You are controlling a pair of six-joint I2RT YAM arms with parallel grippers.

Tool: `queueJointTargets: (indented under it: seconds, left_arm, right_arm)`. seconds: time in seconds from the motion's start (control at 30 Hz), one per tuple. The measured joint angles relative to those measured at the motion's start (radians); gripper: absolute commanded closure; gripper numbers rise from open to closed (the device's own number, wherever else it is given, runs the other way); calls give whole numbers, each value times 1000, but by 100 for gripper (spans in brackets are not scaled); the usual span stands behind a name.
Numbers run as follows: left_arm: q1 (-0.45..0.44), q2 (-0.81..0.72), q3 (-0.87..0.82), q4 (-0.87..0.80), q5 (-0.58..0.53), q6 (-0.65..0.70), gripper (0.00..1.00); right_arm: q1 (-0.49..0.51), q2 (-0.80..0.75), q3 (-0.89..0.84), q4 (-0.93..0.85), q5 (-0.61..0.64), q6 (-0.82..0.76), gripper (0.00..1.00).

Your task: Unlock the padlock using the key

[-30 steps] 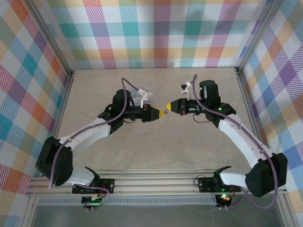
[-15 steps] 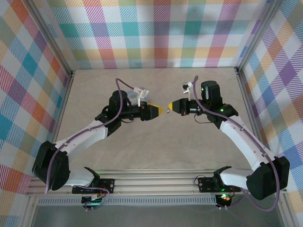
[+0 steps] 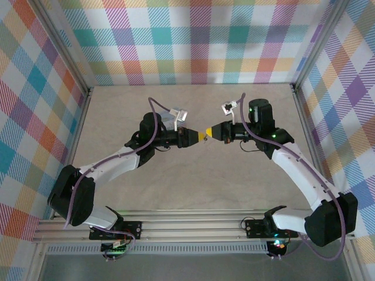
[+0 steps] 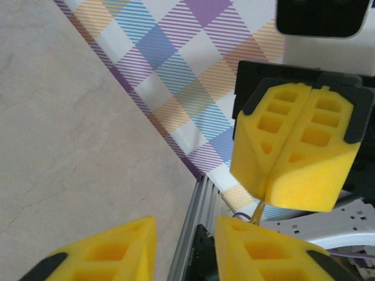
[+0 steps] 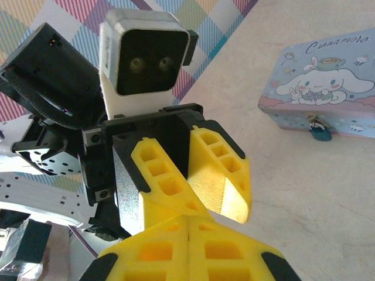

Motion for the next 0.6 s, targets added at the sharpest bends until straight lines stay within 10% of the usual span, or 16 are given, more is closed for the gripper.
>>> queueJointTargets:
  seconds: [0.6]
  left_arm:
    - [0,-1,-18,89,44,-47,77]
  right_arm:
    - [0,24,0,-69,57,-56,100]
